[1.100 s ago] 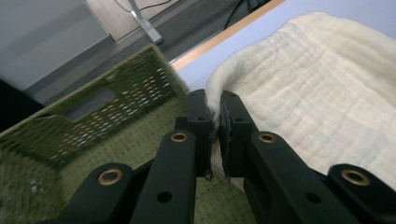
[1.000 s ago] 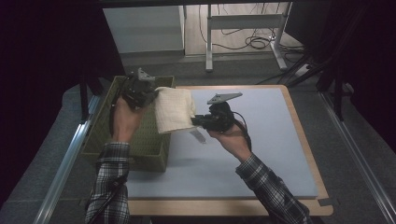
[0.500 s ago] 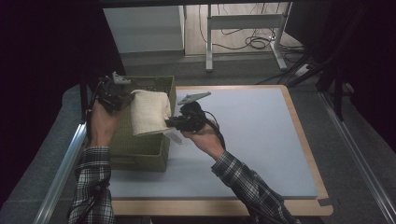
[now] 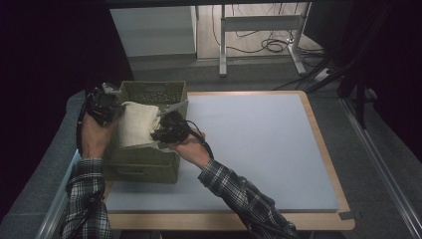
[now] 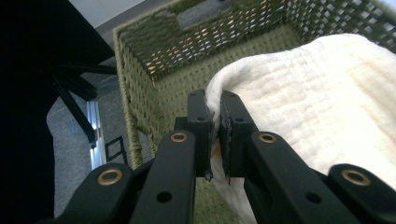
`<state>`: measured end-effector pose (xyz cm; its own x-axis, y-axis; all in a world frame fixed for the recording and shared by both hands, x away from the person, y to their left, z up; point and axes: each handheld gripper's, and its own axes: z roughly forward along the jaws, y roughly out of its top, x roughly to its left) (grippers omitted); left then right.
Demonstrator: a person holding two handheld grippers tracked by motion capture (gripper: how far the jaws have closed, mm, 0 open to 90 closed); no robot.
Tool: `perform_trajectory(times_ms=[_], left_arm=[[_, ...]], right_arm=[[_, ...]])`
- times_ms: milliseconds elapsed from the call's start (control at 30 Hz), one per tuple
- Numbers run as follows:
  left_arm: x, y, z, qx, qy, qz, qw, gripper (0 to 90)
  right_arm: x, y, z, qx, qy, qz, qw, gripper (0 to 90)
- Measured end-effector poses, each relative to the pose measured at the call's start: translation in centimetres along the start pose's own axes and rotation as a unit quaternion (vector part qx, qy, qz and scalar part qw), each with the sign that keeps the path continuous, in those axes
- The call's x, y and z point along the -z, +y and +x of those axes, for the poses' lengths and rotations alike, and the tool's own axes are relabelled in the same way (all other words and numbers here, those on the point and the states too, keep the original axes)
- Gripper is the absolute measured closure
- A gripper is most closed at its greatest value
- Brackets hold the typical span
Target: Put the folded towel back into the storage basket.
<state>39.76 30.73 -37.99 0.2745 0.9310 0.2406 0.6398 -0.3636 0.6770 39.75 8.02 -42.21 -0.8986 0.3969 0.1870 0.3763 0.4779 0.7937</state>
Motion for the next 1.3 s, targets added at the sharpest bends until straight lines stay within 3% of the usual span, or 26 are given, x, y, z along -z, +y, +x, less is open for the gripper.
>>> perform_trajectory(times_ms=[267,533,800,867,967,1300], left_arm=[[-2.1,-0.8,0.5,-0.003,0.002,0.021,0.9998,84.0],[-4.6,-1.4,0.3,-0.015,-0.005,0.041,0.999,83.8],[-6.6,-1.4,-0.3,-0.033,-0.011,0.066,0.9972,82.6],[-7.2,-1.4,-0.5,-0.033,-0.013,0.077,0.9964,76.7],[-7.6,-1.3,-0.7,-0.031,-0.008,0.08,0.9963,66.5],[-6.8,-1.3,-0.8,0.008,-0.021,0.048,0.9986,47.4]], right_arm=[[-2.5,0.2,0.0,-0.004,-0.01,0.026,0.9996,81.6],[-3.8,0.4,-0.3,-0.01,-0.022,0.046,0.9987,80.8],[-4.8,0.5,0.1,0.004,-0.024,0.067,0.9975,74.8],[-4.8,0.6,0.0,0.006,-0.028,0.067,0.9974,66.6],[-4.6,0.7,-0.1,0.005,-0.03,0.06,0.9977,65.8],[-3.2,0.5,-0.6,0.017,-0.032,0.039,0.9986,58.7]])
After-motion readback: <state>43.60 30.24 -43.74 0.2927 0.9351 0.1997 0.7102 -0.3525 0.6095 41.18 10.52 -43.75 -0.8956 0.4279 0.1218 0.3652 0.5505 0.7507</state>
